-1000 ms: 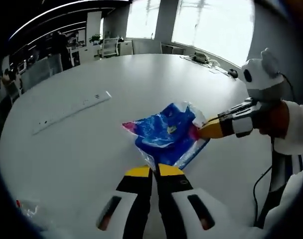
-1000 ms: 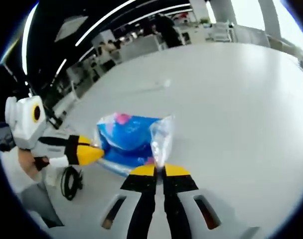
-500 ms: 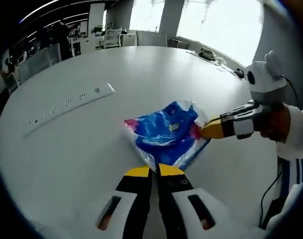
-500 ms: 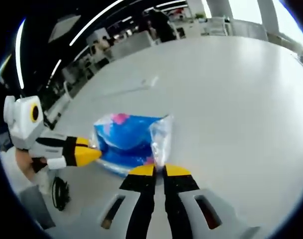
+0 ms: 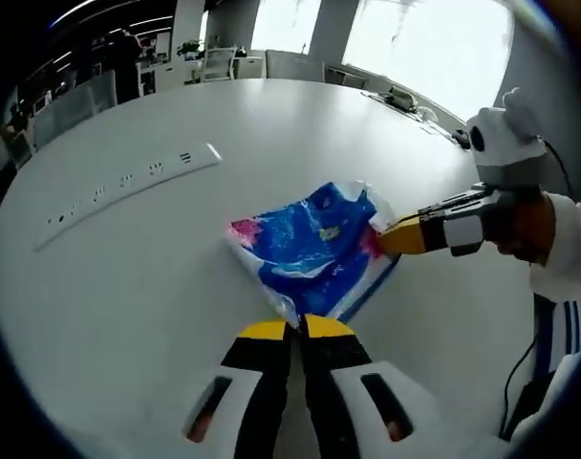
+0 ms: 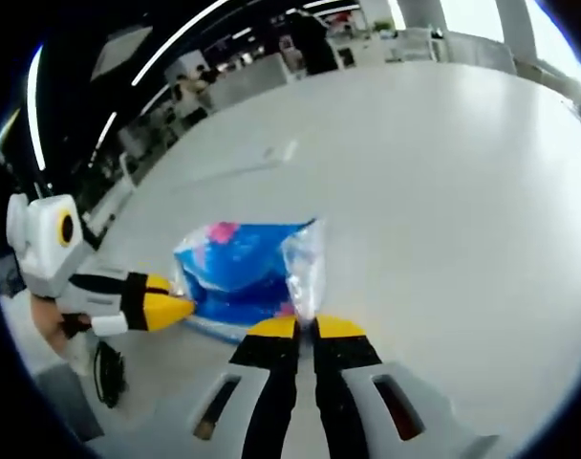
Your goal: Arrange the tabletop items into an orderly group along one side of the table until the central work area is clear of visible clutter.
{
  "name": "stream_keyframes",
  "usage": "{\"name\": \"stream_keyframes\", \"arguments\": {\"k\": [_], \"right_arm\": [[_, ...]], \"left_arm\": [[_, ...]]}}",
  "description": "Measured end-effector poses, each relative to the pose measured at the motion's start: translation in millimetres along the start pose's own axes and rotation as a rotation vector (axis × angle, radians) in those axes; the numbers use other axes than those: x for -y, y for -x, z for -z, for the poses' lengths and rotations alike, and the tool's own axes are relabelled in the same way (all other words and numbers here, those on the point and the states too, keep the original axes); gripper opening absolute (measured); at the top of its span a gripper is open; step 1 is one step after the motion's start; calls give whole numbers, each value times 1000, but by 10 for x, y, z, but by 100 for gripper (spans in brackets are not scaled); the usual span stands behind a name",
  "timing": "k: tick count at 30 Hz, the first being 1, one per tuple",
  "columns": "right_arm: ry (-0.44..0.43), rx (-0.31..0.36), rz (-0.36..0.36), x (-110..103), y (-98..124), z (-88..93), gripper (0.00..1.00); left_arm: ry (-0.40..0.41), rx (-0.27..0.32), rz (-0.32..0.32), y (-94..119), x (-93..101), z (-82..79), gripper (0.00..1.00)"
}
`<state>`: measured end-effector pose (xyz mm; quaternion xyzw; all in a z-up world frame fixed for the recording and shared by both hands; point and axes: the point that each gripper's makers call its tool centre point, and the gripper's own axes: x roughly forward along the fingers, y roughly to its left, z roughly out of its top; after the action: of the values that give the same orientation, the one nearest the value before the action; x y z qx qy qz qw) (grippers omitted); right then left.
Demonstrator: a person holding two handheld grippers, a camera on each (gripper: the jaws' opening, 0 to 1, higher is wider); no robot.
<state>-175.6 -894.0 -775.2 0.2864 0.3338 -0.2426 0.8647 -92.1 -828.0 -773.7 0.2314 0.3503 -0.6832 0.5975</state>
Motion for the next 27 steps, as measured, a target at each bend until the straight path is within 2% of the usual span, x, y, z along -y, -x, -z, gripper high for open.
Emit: {"name": "stream_keyframes", "arguments": {"k": [7,10,18,22,25,27], "right_arm": [[19,30,4,10,-9,-1,2],[56,36,8,11,-15,-3,2],[60,22,20,4,-22,-10,4],[84,23,13,-71,-18,-34,19],[106,22,4,-143,-8,-35,29],[111,29,11,-164,19,-29,31]], "left_arm": [[37,19,-2,-11,-29,-16,1],[46,25,-7,-12,-30,-19,1],[55,30,-25,-21,-34,-32,0],[71,45,-34,-6,-49,-41,4],[30,66,-37,4,-32,-87,18],[18,70,-55,26,-25,-111,24]]}}
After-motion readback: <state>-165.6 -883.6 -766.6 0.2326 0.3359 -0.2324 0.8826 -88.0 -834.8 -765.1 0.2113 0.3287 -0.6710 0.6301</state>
